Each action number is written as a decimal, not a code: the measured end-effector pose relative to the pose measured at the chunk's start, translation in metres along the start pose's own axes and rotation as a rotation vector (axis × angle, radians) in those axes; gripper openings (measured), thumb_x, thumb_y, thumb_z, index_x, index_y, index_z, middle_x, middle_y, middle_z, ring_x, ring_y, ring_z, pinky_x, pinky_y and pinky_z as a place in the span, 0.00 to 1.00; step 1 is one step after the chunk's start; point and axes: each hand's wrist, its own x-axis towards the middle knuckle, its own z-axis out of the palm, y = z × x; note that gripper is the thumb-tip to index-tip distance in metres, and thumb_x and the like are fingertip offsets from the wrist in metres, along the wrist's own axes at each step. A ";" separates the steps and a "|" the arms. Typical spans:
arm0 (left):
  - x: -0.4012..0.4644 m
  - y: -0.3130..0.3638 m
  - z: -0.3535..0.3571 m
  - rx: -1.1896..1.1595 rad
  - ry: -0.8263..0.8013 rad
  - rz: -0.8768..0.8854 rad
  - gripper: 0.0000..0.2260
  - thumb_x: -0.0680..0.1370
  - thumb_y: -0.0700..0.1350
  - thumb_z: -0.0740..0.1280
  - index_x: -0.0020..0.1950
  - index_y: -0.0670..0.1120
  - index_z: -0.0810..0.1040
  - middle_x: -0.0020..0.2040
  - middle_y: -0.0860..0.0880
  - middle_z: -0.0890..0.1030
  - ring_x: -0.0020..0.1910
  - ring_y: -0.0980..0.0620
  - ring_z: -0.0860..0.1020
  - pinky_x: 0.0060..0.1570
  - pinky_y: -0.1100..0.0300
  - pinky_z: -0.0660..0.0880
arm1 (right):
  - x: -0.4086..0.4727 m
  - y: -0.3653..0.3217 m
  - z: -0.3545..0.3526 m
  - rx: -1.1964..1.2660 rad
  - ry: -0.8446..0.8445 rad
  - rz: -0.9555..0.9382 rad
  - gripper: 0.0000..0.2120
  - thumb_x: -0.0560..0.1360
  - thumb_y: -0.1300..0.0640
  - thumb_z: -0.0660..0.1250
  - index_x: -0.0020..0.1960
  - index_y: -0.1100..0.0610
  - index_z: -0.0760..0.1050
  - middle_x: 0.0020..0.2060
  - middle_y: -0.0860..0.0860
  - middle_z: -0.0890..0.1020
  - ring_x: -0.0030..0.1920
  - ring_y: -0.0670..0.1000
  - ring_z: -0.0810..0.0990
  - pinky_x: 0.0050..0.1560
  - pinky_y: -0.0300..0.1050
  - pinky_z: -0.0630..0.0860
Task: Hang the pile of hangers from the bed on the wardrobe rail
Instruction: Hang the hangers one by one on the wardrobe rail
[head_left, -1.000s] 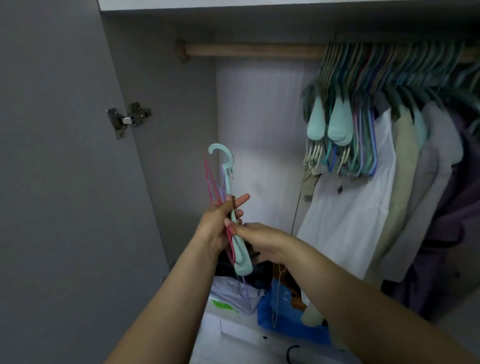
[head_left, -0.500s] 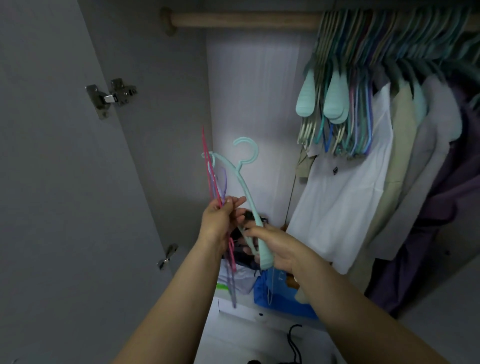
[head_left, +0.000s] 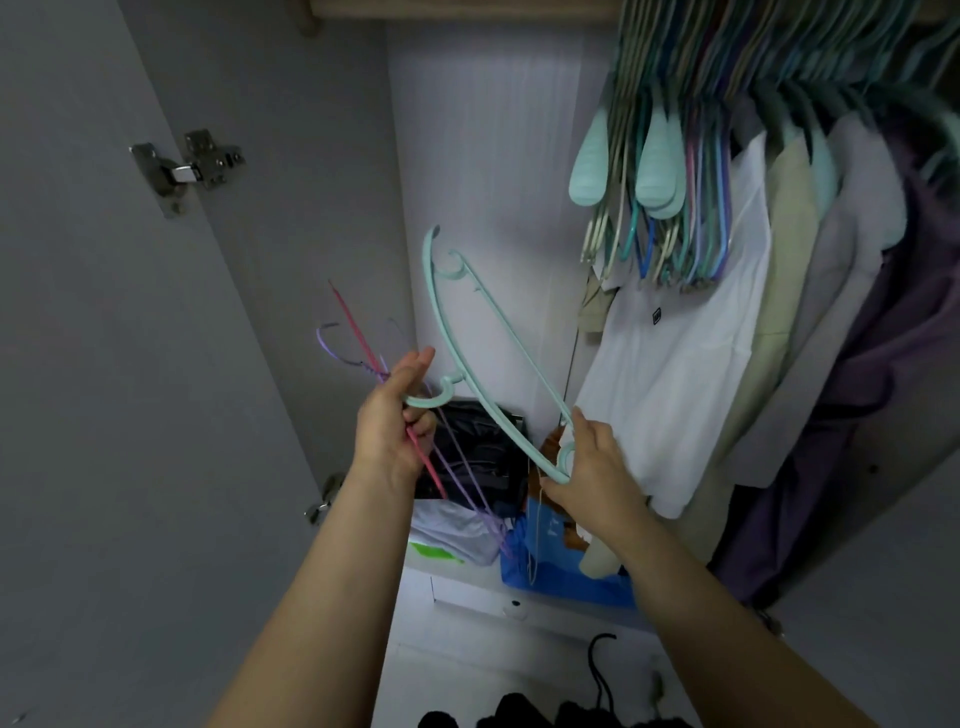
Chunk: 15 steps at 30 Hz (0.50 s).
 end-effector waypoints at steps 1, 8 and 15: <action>0.000 0.000 -0.001 0.034 -0.004 0.007 0.08 0.81 0.38 0.60 0.57 0.45 0.76 0.49 0.52 0.83 0.16 0.59 0.59 0.14 0.69 0.57 | 0.001 0.002 -0.003 0.030 -0.032 0.006 0.48 0.70 0.49 0.73 0.78 0.54 0.45 0.67 0.51 0.61 0.64 0.51 0.69 0.63 0.44 0.70; 0.002 0.008 -0.005 0.355 -0.078 0.125 0.12 0.82 0.44 0.62 0.63 0.42 0.76 0.60 0.50 0.82 0.18 0.60 0.57 0.18 0.69 0.57 | 0.002 0.006 -0.026 0.234 -0.253 0.089 0.49 0.66 0.45 0.77 0.77 0.52 0.52 0.65 0.49 0.62 0.60 0.47 0.70 0.50 0.40 0.75; 0.003 0.026 -0.002 0.426 -0.040 0.163 0.23 0.81 0.60 0.56 0.62 0.43 0.75 0.44 0.52 0.81 0.20 0.61 0.58 0.18 0.68 0.56 | 0.008 -0.025 -0.048 0.593 -0.277 0.161 0.16 0.74 0.47 0.69 0.55 0.56 0.75 0.36 0.51 0.73 0.34 0.48 0.73 0.33 0.43 0.74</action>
